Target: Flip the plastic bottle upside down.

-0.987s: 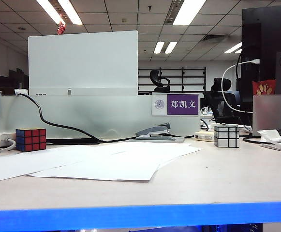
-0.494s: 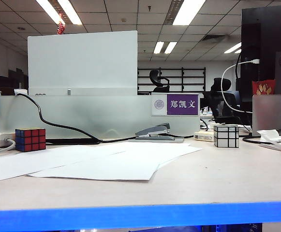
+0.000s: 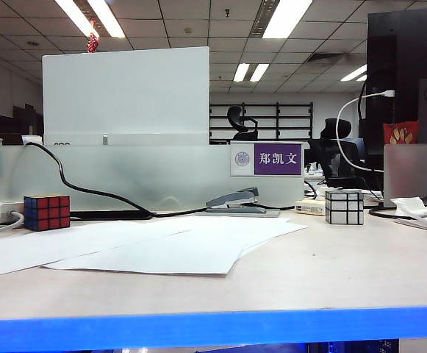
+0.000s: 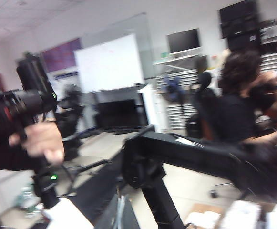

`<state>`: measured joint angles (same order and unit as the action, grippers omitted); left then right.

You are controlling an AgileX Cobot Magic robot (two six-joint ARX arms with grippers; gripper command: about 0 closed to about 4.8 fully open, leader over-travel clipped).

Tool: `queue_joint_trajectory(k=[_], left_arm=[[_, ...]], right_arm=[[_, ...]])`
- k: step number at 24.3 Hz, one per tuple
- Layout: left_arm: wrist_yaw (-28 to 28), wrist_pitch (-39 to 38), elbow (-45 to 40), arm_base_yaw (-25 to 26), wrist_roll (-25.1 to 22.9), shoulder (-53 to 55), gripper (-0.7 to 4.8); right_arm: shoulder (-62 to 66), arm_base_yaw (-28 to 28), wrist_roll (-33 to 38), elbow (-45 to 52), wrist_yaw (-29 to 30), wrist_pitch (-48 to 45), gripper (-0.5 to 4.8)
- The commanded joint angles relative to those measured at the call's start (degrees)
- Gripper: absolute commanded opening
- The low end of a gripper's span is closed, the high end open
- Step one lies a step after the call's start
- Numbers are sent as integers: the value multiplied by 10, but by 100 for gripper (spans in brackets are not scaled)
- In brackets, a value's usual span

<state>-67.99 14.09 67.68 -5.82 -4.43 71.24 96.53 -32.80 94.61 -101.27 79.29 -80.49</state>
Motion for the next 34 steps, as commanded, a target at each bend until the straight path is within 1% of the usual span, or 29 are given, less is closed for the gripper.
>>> queue_joint_trajectory(k=[1, 3, 4, 6, 7, 8, 9, 10, 11, 13, 14, 15, 16, 17, 18, 19, 20, 21, 23, 24, 25, 27, 28, 29, 30, 31, 32, 34], left_arm=[[0, 51, 0, -17, 0, 62, -6], [21, 104, 0, -40, 0, 129, -6], [30, 130, 0, -43, 7, 152, -6], [37, 163, 0, -52, 29, 181, -6], [40, 186, 0, -58, 49, 198, -6], [52, 194, -1, -59, 60, 205, -6], [64, 194, -1, -61, 61, 206, -6], [74, 199, 0, -63, 67, 206, -6], [78, 224, 0, -62, 96, 205, -6], [78, 285, 0, -56, 155, 204, -6], [88, 331, 0, -55, 191, 204, -6], [99, 371, 0, -55, 220, 204, -6], [108, 397, 0, -54, 232, 204, -6], [108, 411, 0, -43, 245, 202, -6], [107, 413, 0, -33, 249, 198, -6], [106, 411, 0, -32, 250, 196, -6], [105, 413, 1, -27, 253, 195, -6], [106, 414, 1, -20, 254, 195, -6], [100, 413, 1, -18, 254, 195, -6], [96, 413, 1, -18, 254, 195, -6], [95, 413, 1, -18, 254, 195, -6], [98, 413, 1, -20, 254, 196, -6], [97, 413, 1, -20, 254, 196, -6], [96, 414, 1, -20, 255, 195, -6], [94, 413, 1, -20, 259, 195, -6], [95, 413, 1, -20, 259, 195, -6], [95, 412, 1, -20, 258, 195, -6], [94, 412, 1, -21, 257, 195, -6]], right_arm=[[-25, 25, -9, -1, -10, -5, -9], [-43, 53, -18, -1, -19, -5, -9], [-48, 65, -21, -1, -24, -5, -9], [-50, 80, -21, -1, -29, -4, -9], [-50, 104, -28, -1, -28, -3, -9], [-49, 120, -35, 2, -28, 0, -9], [-49, 134, -41, 7, -29, 8, -9], [-50, 155, -57, 11, -30, 28, -9], [-49, 174, -85, 15, -50, 58, -9], [-52, 192, -170, 13, -161, 186, -9], [-60, 192, -259, 10, -228, 294, -9], [-72, 192, -352, 2, -275, 411, -9], [-87, 191, -444, -12, -322, 534, -9], [-104, 184, -537, -30, -379, 651, -9], [-117, 171, -601, -46, -433, 727, -9], [-131, 156, -668, -63, -496, 794, -9], [-143, 150, -718, -77, -540, 839, -9], [-155, 143, -765, -92, -580, 885, -9], [-174, 114, -840, -117, -621, 977, -9], [-182, 96, -880, -127, -646, 1038, -9], [-189, 86, -908, -133, -667, 1095, -9], [-202, 66, -944, -134, -674, 1207, -9], [-208, 45, -964, -133, -674, 1261, -9], [-212, 15, -978, -133, -687, 1309, -9], [-218, -15, -979, -133, -710, 1342, -9], [-220, -49, -981, -133, -752, 1366, -9], [-222, -81, -981, -133, -792, 1380, -9], [-222, -131, -981, -133, -845, 1385, -9]])
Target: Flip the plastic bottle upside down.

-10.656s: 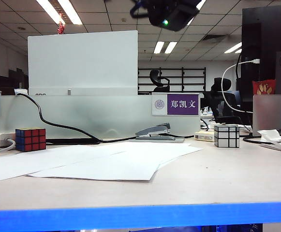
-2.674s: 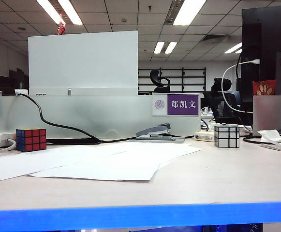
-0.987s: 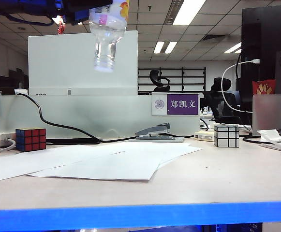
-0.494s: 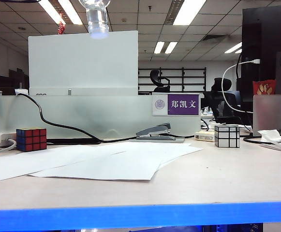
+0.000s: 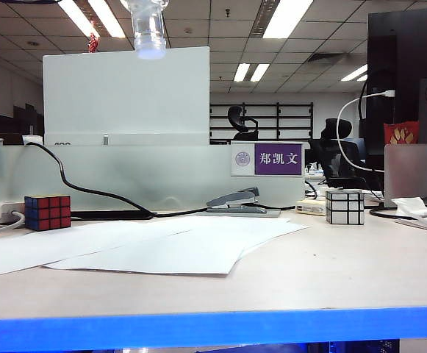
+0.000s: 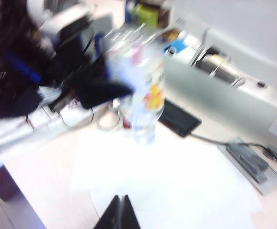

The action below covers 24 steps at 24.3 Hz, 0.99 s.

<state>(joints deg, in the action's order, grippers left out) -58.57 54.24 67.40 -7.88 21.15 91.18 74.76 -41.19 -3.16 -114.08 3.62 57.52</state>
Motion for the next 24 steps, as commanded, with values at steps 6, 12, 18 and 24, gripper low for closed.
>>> queue_joint_trajectory(k=[6, 12, 18, 24], left_arm=[[-3, -12, 3, -1, -15, -1, -6], [-7, -53, -11, -18, -63, 16, -6], [-7, -28, -19, -31, -61, 57, -6], [4, 31, -19, -39, -54, 111, -6]], right_arm=[[-1, -145, -18, -4, -211, -6, -8], [6, -147, -13, 11, -216, 9, -9], [6, -147, -9, 52, -245, 9, -8], [6, -147, 6, 88, -245, 8, -9]])
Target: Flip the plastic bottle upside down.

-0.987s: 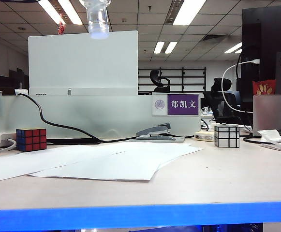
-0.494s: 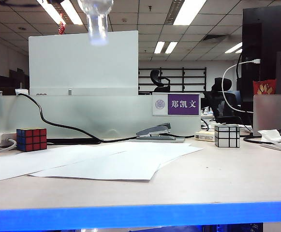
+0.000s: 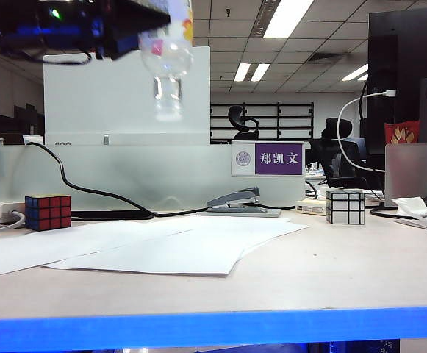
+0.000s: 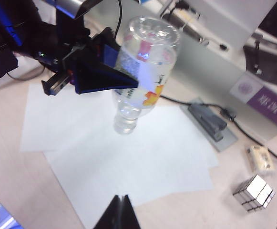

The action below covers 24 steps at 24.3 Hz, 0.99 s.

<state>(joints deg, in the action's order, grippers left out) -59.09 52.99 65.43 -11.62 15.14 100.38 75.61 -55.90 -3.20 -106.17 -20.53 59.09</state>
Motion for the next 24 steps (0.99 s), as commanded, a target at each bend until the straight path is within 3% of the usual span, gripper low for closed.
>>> queue_joint_trajectory(k=[1, 7, 16, 24], left_arm=[[12, 55, 1, -5, 10, 30, -6], [24, 143, 1, -9, 37, 96, -6], [45, 245, 1, -9, 35, 193, -6], [53, 268, 1, -9, 6, 235, -6]], right_arm=[[-2, 1, 9, 14, -4, -11, -8], [-2, 12, 22, 39, -21, -27, -8], [-2, 43, 39, 56, 0, -31, -8], [-1, 43, 41, 56, 1, -56, -8]])
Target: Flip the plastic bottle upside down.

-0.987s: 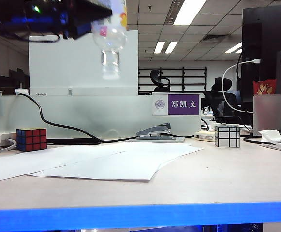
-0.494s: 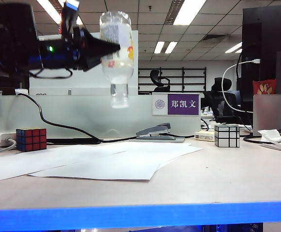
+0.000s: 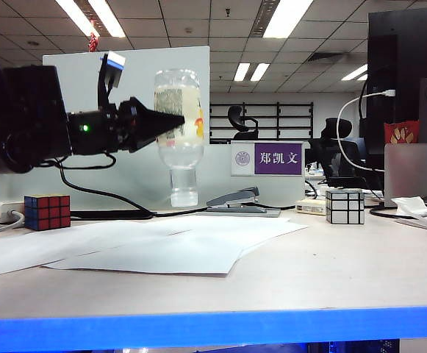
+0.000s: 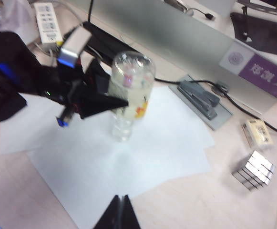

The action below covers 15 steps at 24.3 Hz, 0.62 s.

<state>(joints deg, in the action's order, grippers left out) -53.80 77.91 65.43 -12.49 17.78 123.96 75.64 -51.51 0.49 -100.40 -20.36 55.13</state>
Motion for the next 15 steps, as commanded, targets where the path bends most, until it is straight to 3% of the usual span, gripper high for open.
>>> queue_joint_trajectory(k=[1, 10, 15], left_arm=[[0, 19, 1, -1, -31, 0, -6], [-1, -29, 1, 0, -132, 0, -6], [-4, -30, 1, -1, -135, 0, -6]], right_arm=[[-1, -1, 4, -2, 0, -16, -8], [1, -1, 6, 22, 25, -44, -8], [0, -1, 5, 40, 25, -62, -8]])
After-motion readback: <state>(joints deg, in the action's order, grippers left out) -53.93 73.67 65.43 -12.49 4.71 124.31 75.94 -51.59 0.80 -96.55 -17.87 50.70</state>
